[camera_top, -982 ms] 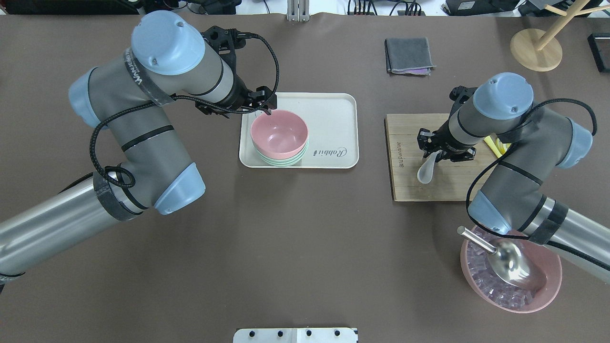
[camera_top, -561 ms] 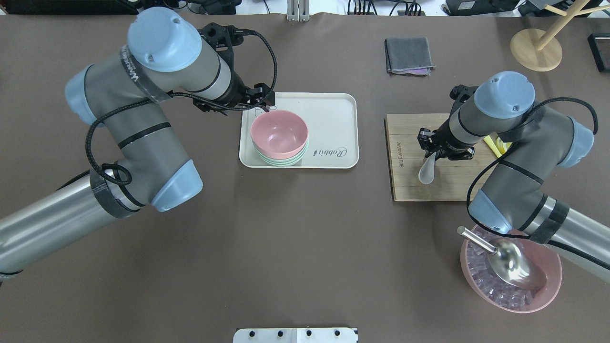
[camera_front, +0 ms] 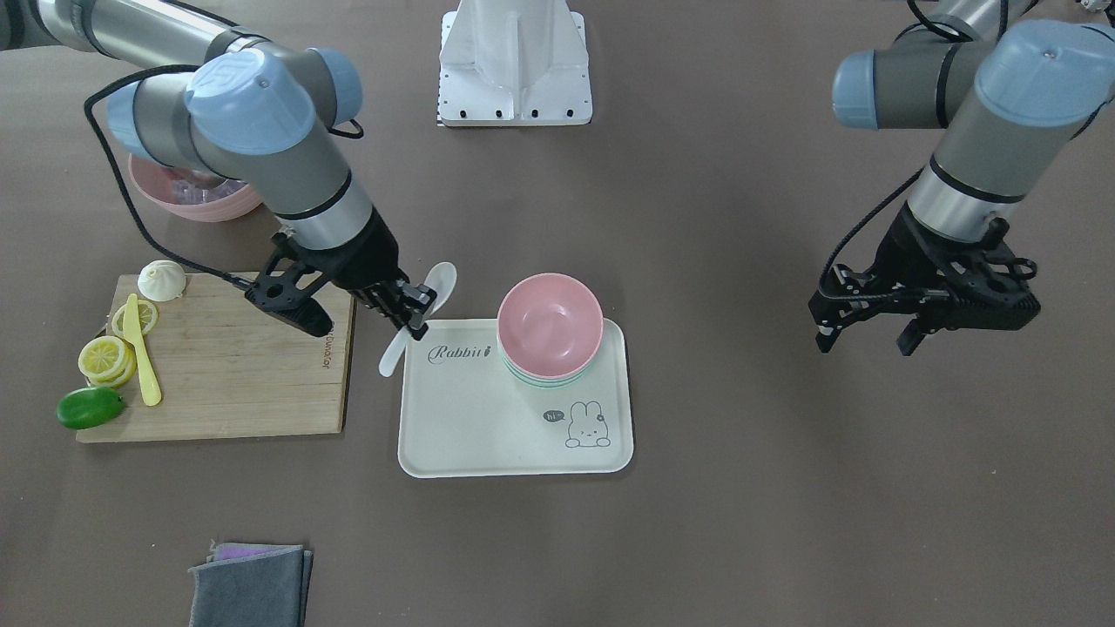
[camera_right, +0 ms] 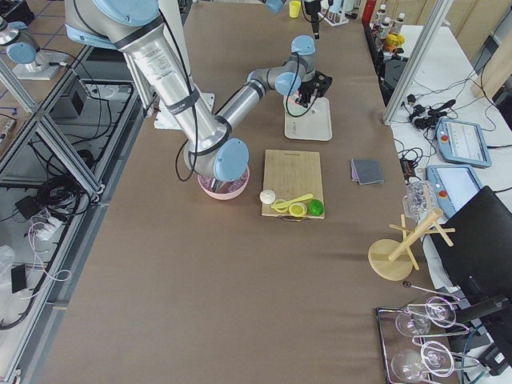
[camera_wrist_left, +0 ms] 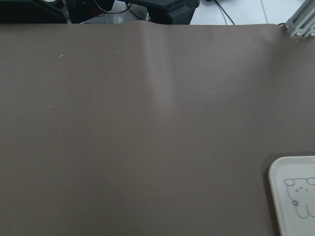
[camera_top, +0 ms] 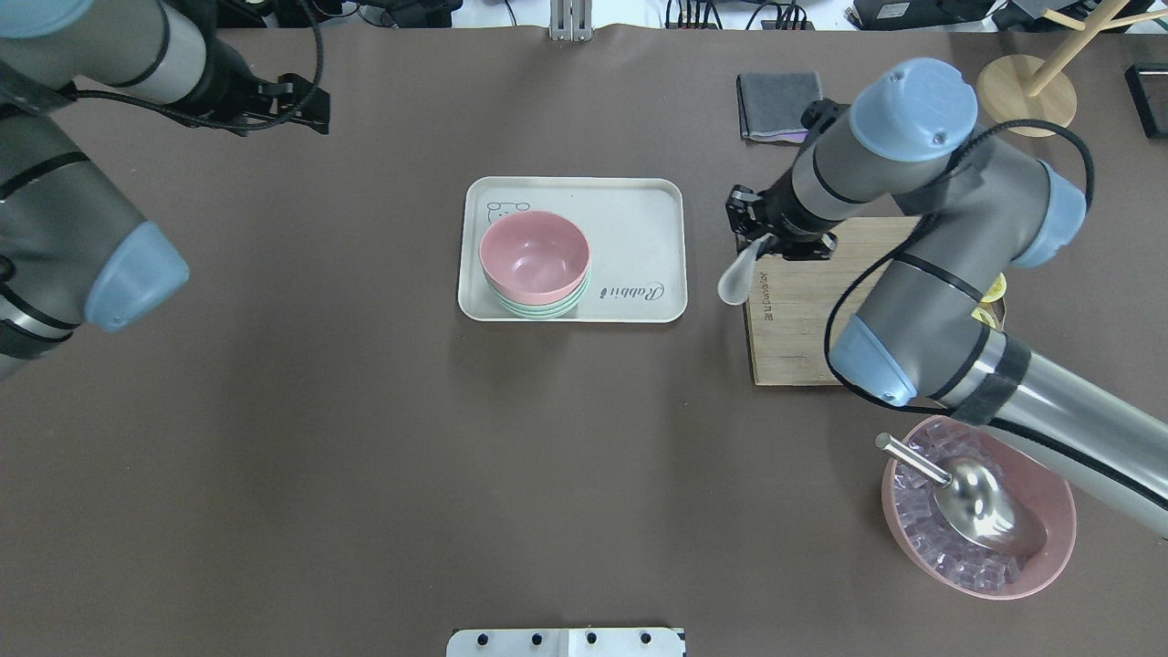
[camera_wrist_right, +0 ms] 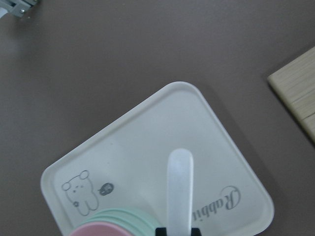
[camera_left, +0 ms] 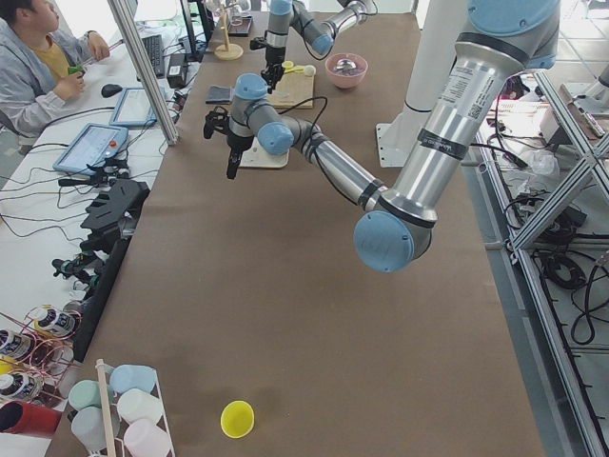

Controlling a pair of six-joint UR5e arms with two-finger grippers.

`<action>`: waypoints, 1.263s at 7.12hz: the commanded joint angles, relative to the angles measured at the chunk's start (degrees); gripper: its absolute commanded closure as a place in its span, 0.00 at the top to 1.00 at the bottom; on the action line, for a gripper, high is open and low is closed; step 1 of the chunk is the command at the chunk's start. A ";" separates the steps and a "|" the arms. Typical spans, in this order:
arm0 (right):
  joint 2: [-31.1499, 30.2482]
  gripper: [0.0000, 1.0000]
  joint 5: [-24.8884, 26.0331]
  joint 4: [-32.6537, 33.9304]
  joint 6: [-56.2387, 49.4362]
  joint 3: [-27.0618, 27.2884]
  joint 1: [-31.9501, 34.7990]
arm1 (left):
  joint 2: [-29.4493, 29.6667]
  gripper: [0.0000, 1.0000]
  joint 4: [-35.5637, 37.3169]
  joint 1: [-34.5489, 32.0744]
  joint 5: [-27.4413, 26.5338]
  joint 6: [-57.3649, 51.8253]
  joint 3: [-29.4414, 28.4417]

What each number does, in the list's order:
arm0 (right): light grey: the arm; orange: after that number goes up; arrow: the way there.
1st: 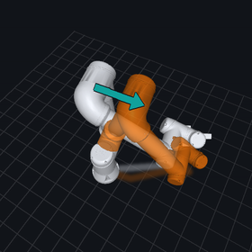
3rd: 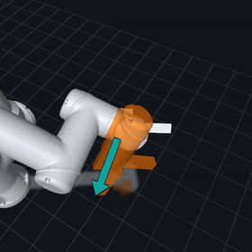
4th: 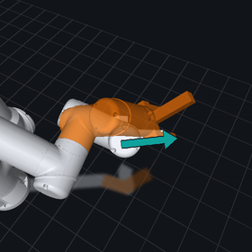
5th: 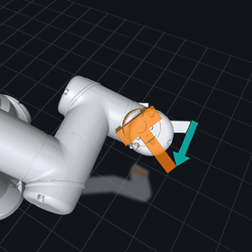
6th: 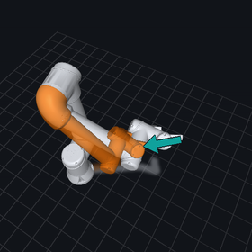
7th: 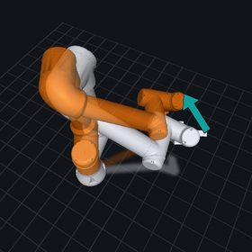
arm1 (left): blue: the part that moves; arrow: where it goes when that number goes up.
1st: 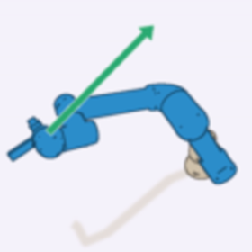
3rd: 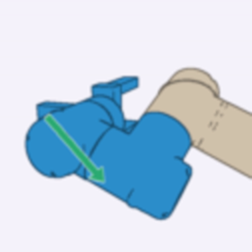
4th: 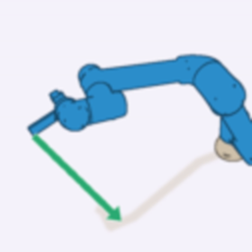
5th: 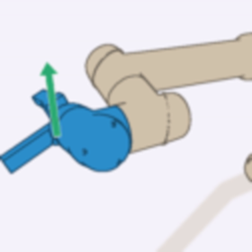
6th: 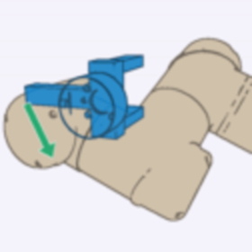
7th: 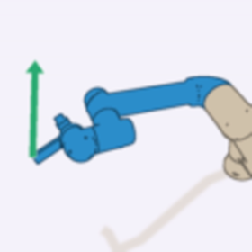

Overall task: Stack pink bowl on green and place spoon
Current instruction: 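Carry the spoon over the pink bowl with the right gripper while the left withdraws, then lower the spoon into the pink bowl, open the right gripper and withdraw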

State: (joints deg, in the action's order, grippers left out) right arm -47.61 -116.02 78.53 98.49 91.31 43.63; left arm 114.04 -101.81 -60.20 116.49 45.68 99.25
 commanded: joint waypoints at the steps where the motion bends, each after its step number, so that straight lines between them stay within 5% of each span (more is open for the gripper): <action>1: 6.63 0.00 0.62 -0.13 3.02 -5.08 -2.05 | -1.96 0.97 0.30 -6.13 7.63 -3.58 -0.90; 5: 9.82 0.00 5.97 -2.49 3.20 -9.31 -5.83 | -8.56 0.97 0.04 -10.73 10.42 -12.89 -1.16; 6: 9.73 0.11 5.98 -2.77 3.11 -9.31 -5.75 | -8.66 0.98 -0.05 -10.73 10.42 -12.90 -1.42; 7: 9.64 0.99 5.89 -2.68 3.02 -9.31 -5.75 | -9.44 0.98 -0.05 -11.08 10.42 -12.90 -1.68; 9: 4.50 1.00 1.62 -2.77 -1.09 -5.57 -3.57 | -10.23 0.98 0.64 -13.35 10.51 -15.94 -2.99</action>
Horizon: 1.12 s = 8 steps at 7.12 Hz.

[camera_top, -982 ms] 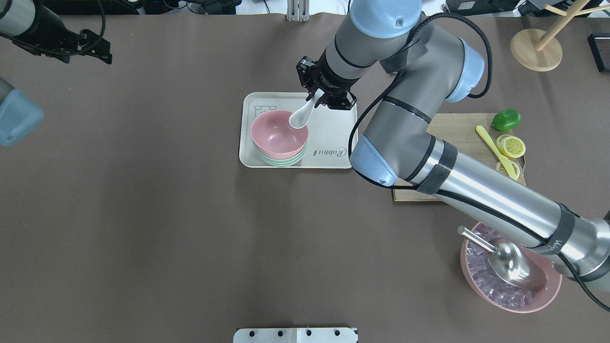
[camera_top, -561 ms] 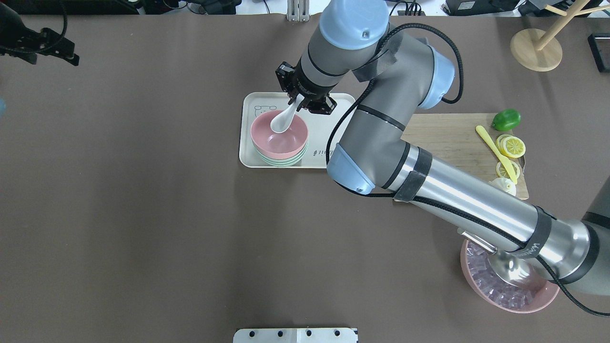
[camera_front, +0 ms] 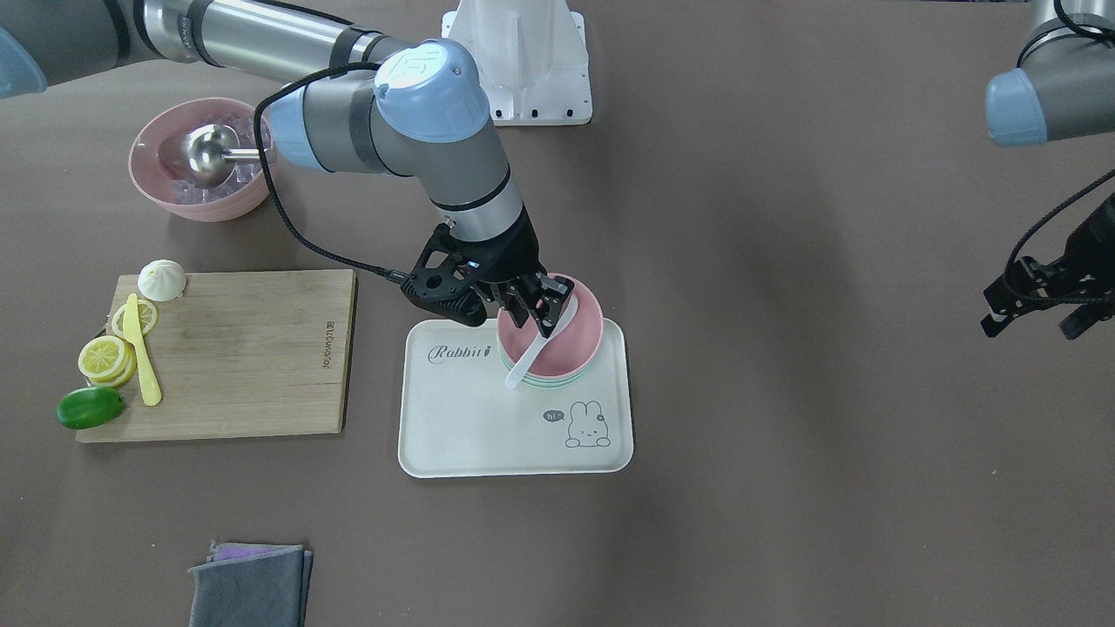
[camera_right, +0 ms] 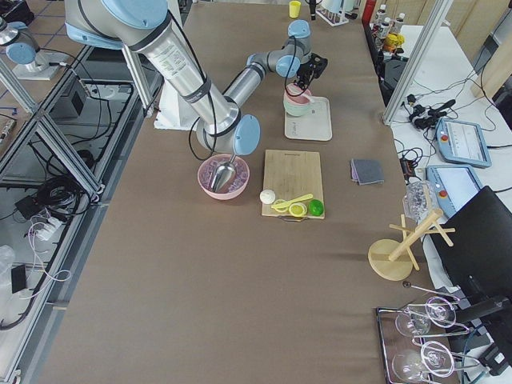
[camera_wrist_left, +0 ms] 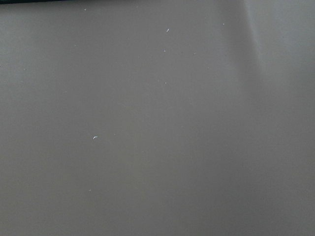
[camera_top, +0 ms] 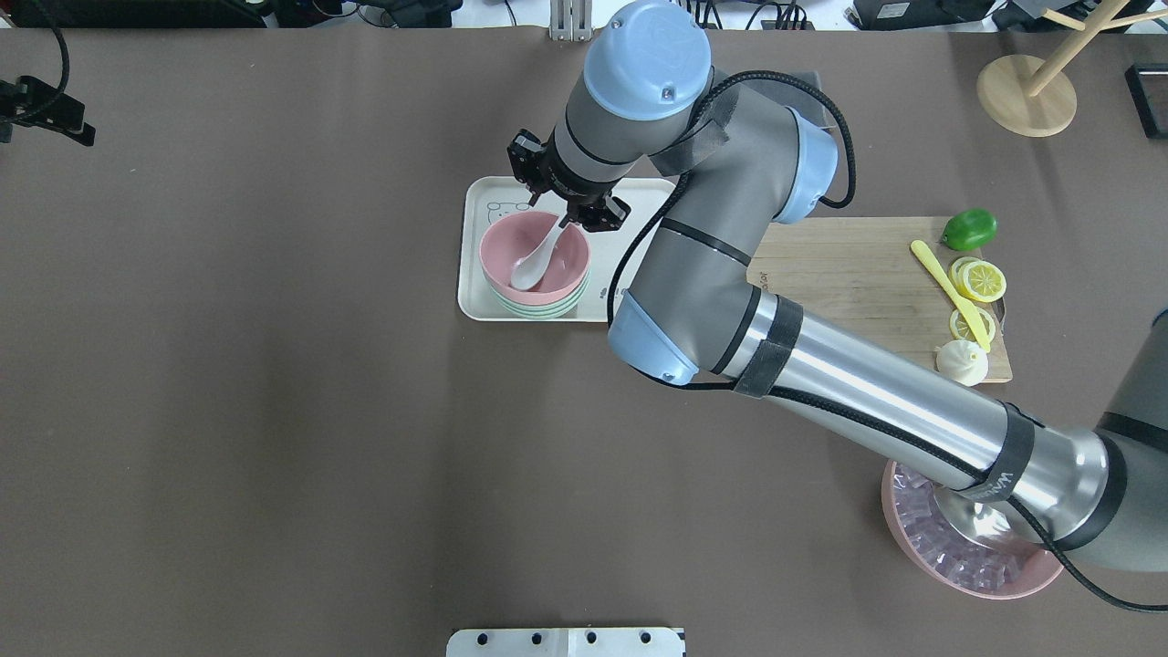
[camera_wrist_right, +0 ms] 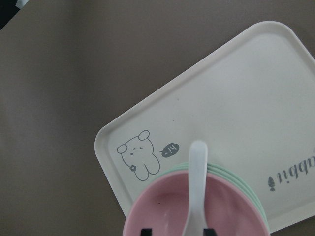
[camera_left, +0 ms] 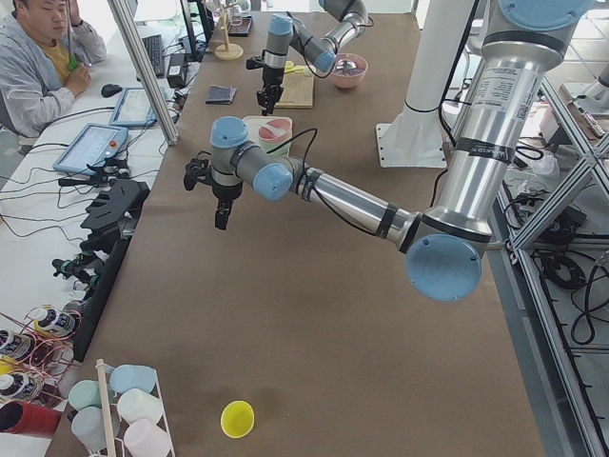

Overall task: Stack pink bowl on green and place spoon
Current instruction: 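Lower the spoon into the pink bowl, open the right gripper and withdraw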

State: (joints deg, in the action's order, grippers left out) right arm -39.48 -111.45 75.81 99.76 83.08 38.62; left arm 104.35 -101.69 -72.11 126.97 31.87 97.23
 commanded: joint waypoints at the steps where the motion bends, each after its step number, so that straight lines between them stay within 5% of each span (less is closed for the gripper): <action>1: -12.29 1.00 -5.85 0.21 -6.90 11.14 4.59 | -0.64 0.98 0.09 -4.85 0.12 -3.20 -2.56; 2: -23.16 1.00 -10.50 0.30 -16.08 19.49 9.84 | -3.25 0.98 0.61 -9.58 4.12 -10.61 -3.27; 4: -38.49 1.00 -20.27 0.48 -43.62 21.08 25.38 | -5.29 0.98 0.79 -13.75 12.22 -20.06 -6.96; 5: -43.26 1.00 -20.91 0.74 -57.95 18.98 32.33 | -5.56 0.98 1.75 -13.76 13.21 -20.26 -6.88; 8: -43.76 1.00 -25.66 1.00 -89.11 2.93 51.07 | -5.56 0.98 2.20 -13.76 13.04 -20.26 -7.23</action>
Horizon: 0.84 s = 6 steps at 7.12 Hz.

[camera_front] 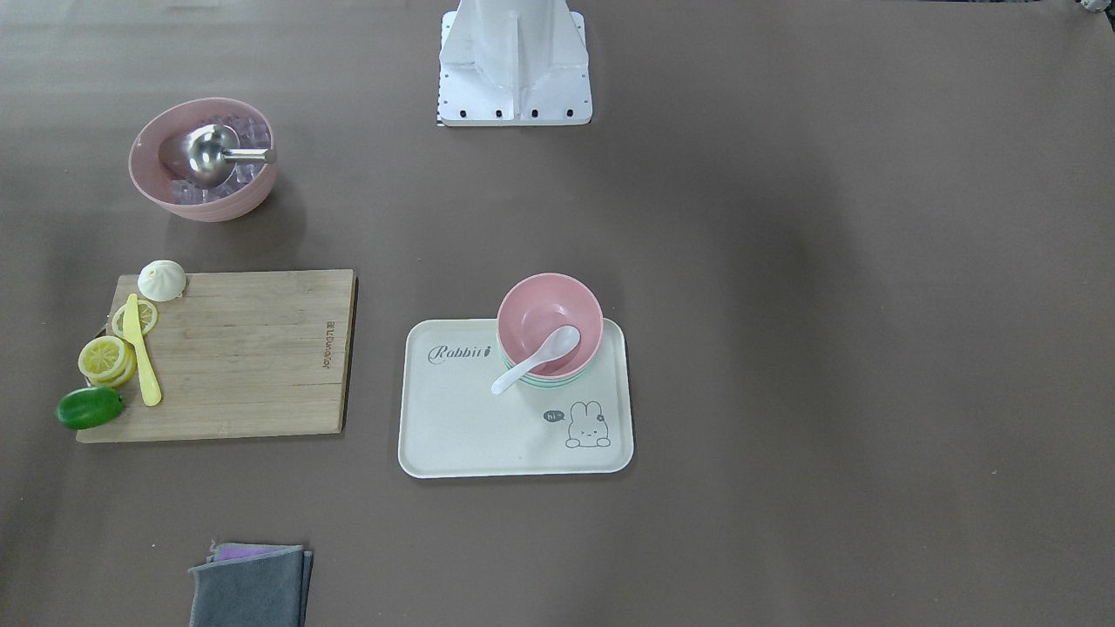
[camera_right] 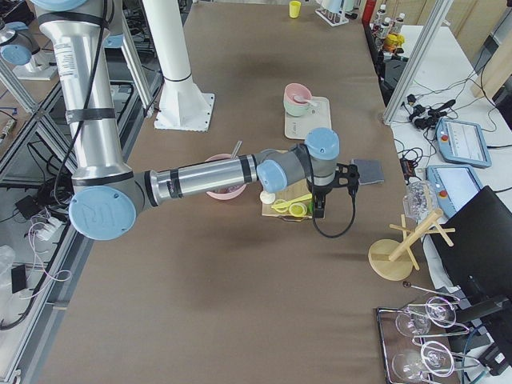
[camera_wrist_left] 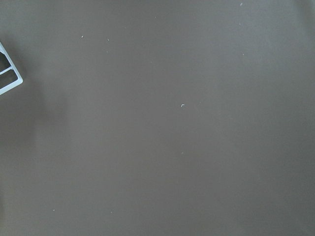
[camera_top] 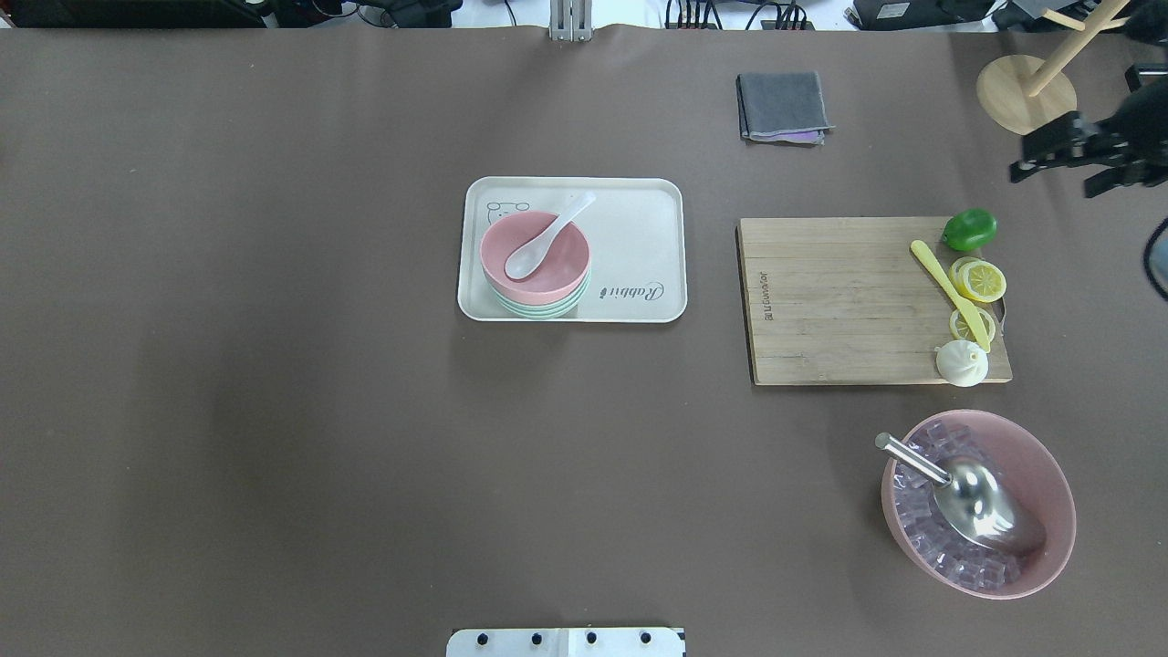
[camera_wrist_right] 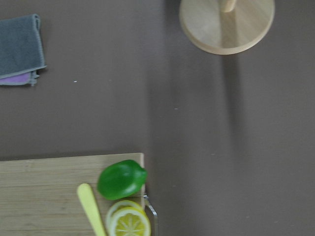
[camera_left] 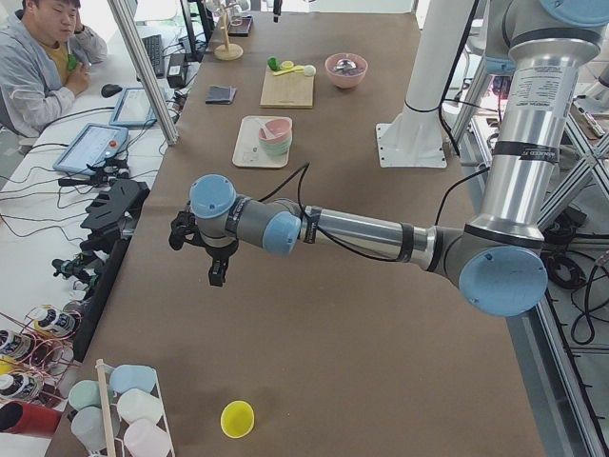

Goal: Stack pink bowl on green and place spoon

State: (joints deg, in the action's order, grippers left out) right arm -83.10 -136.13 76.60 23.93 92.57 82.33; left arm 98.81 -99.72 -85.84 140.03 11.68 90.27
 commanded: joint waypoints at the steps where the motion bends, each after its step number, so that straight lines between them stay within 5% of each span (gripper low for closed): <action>1: 1.00 1.00 -0.55 1.70 -21.22 -10.35 10.10 | -0.02 0.98 0.40 -0.03 0.15 -0.26 -0.10; 6: 2.15 1.00 1.39 3.03 -22.70 -10.83 10.92 | -0.90 0.98 0.40 -0.12 0.06 -0.26 0.25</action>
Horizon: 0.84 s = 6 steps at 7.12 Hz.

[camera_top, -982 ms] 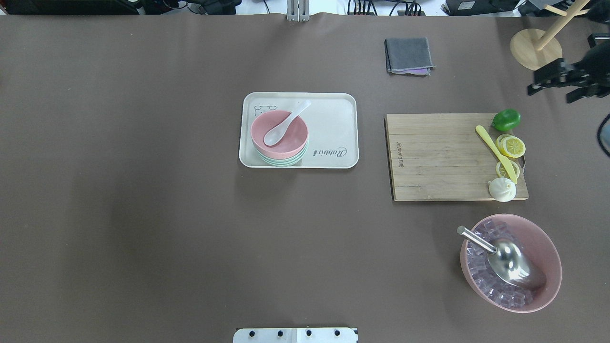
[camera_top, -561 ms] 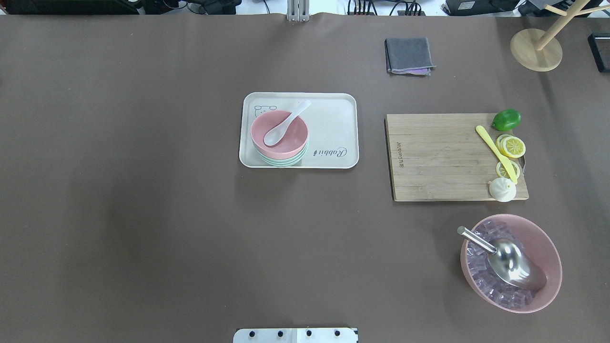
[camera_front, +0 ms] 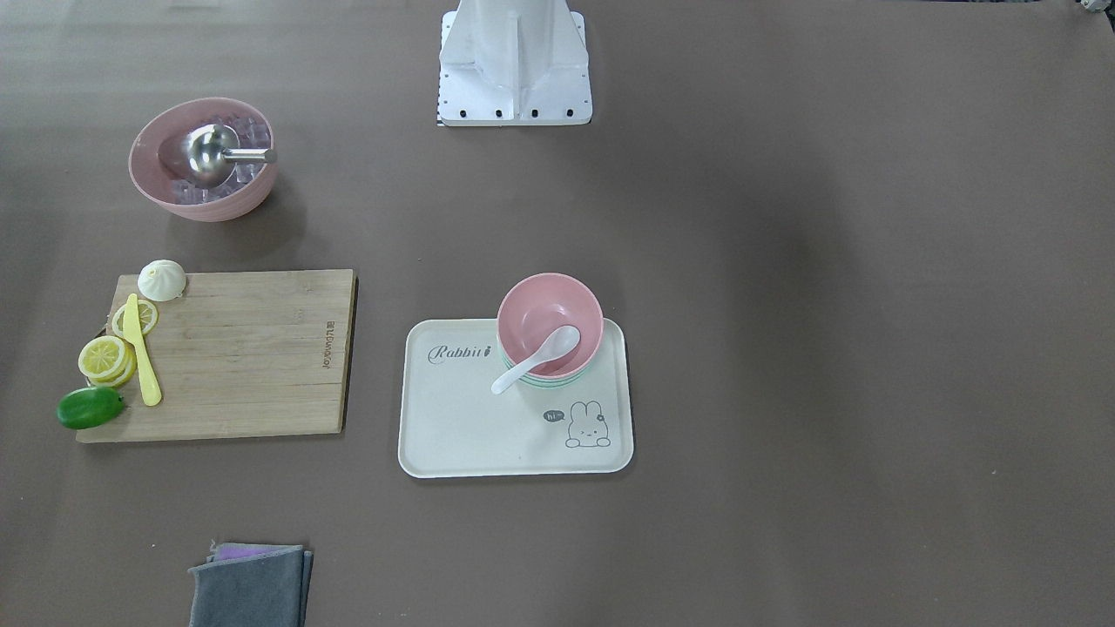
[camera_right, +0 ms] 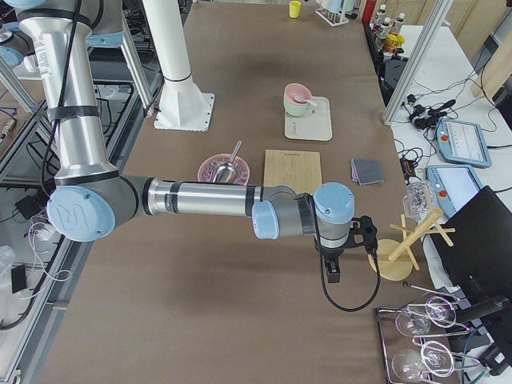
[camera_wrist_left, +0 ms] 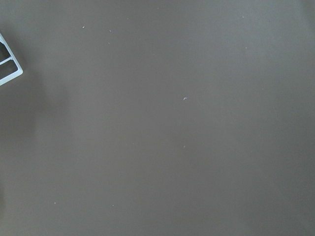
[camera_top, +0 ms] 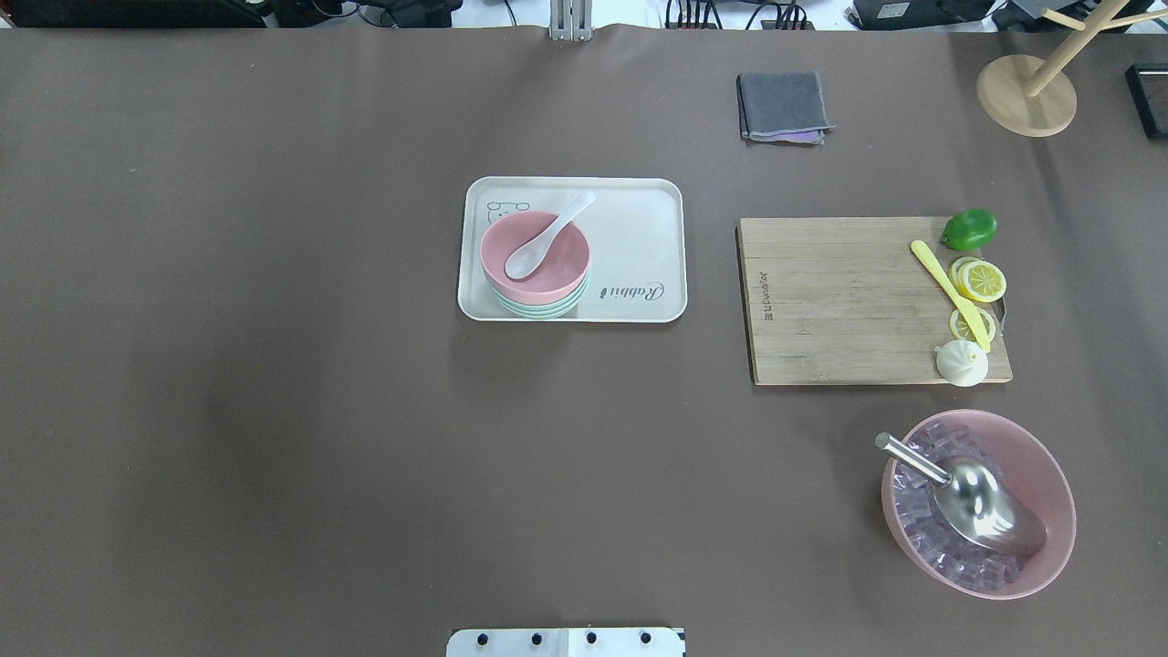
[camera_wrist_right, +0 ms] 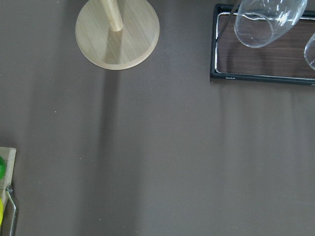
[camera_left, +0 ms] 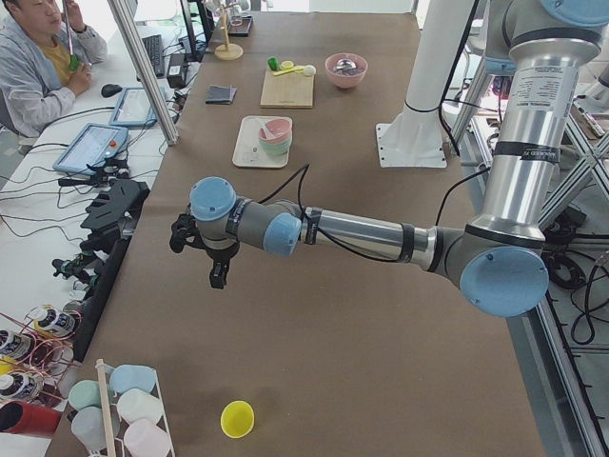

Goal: Stack pink bowl on green and place spoon

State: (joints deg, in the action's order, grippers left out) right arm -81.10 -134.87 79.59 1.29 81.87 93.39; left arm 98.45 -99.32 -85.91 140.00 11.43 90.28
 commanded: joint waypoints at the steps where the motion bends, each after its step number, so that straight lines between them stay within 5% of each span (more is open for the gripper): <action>1: 0.24 1.00 0.13 0.04 -0.06 -0.13 -0.13 | -0.98 0.98 0.00 0.04 0.10 0.00 0.08; 6: 0.15 1.00 0.14 -0.05 -0.06 0.48 -0.40 | -3.36 0.98 -2.45 -0.14 -1.12 0.00 2.08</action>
State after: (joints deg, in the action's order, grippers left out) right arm -80.88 -134.50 79.54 1.23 81.97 92.95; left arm 95.79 -100.47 -85.95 139.53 11.70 91.10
